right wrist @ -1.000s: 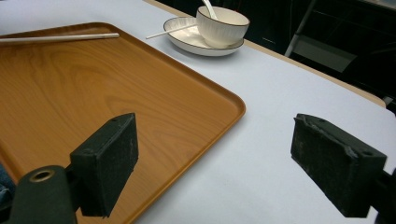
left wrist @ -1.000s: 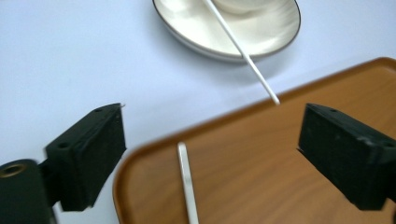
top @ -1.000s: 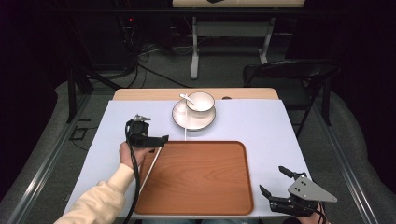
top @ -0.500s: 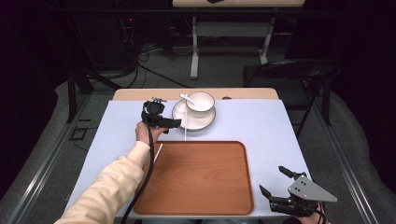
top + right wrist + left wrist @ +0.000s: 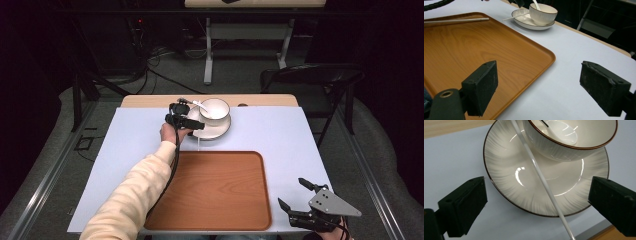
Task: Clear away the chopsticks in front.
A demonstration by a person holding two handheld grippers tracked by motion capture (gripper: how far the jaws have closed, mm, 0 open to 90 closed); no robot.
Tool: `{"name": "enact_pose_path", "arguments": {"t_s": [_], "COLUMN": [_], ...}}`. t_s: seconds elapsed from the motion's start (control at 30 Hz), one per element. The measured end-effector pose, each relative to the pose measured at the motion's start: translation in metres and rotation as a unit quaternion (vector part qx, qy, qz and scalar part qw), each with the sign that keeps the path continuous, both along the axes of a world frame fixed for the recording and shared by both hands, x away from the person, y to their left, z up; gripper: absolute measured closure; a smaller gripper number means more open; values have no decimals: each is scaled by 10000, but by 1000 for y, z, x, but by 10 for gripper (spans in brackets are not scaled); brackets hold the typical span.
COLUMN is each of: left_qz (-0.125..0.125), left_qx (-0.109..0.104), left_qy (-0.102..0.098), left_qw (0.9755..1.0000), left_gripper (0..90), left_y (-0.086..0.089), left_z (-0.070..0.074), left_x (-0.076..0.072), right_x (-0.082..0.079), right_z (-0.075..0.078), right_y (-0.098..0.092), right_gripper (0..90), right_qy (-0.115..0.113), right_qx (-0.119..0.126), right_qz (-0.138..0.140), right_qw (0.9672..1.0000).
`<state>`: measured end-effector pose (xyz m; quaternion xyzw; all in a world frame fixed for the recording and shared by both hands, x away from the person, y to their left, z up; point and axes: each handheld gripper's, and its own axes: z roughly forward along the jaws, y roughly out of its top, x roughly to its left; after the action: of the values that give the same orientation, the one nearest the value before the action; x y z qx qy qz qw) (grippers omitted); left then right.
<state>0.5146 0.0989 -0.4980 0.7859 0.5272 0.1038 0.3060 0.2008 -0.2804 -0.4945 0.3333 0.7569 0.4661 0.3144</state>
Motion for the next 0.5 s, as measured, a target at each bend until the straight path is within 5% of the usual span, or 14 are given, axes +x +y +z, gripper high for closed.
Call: {"name": "enact_pose_path", "arguments": {"t_s": [0.5], "left_qz": [308], "left_qx": [19], "left_qy": [111], "left_qw": [9995], "left_gripper": [320], "left_y": [-4], "left_z": [-14], "left_x": [19], "right_x": [0], "right_z": [0], "right_y": [0], "right_gripper": [143], "right_qy": [1], "right_qx": [18], "right_qz": [-4], "right_qw": [10000]}}
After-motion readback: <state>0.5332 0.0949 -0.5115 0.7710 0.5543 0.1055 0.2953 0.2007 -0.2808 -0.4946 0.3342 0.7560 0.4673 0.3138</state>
